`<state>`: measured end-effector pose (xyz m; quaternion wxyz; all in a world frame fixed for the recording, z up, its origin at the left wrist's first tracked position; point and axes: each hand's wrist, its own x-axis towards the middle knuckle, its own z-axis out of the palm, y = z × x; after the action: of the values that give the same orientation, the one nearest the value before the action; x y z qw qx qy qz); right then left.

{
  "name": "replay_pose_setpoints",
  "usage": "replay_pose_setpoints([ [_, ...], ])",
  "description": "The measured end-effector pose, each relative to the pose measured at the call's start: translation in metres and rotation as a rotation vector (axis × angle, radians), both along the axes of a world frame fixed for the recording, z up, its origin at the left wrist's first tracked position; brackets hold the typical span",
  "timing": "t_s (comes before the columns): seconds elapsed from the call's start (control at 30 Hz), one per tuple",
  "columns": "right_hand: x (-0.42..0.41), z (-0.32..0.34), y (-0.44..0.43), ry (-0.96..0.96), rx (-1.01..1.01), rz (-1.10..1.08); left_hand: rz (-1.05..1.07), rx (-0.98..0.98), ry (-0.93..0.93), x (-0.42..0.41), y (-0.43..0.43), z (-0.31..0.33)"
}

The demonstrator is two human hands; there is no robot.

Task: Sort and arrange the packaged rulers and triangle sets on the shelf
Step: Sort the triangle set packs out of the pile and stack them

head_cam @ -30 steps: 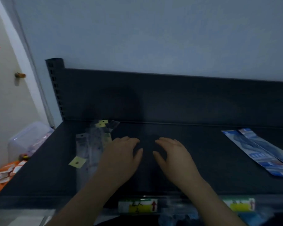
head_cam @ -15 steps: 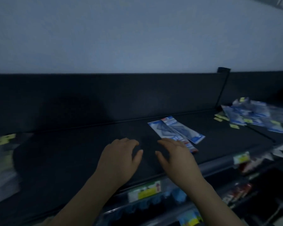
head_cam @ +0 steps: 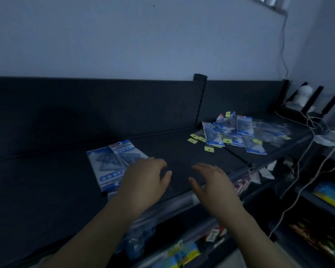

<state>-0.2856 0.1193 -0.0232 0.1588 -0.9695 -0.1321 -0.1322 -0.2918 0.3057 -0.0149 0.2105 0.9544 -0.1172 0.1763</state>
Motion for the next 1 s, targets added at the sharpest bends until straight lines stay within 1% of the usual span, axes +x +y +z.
replay_pose_setpoints([
  [0.27, 0.072, 0.001, -0.068, 0.003, 0.028, -0.100, -0.079, 0.045, 0.043, 0.099, -0.071, 0.012],
  [0.5, 0.135, 0.013, -0.121, 0.025, 0.012, -0.173, -0.095, -0.031, 0.154, 0.187, -0.125, 0.022],
  [0.63, 0.172, 0.010, -0.150, 0.047, 0.048, -0.211, -0.100, -0.051, 0.215, 0.236, -0.159, 0.016],
  [0.73, 0.201, 0.003, -0.173, 0.060, 0.056, -0.188, -0.081, -0.074, 0.269, 0.270, -0.183, 0.005],
  [0.87, 0.245, -0.003, -0.208, 0.081, 0.049, -0.143, 0.007, -0.094, 0.348, 0.310, -0.210, -0.013],
  [1.0, 0.294, -0.009, -0.251, 0.121, 0.029, -0.098, 0.223, -0.029, 0.447, 0.346, -0.234, -0.027],
])
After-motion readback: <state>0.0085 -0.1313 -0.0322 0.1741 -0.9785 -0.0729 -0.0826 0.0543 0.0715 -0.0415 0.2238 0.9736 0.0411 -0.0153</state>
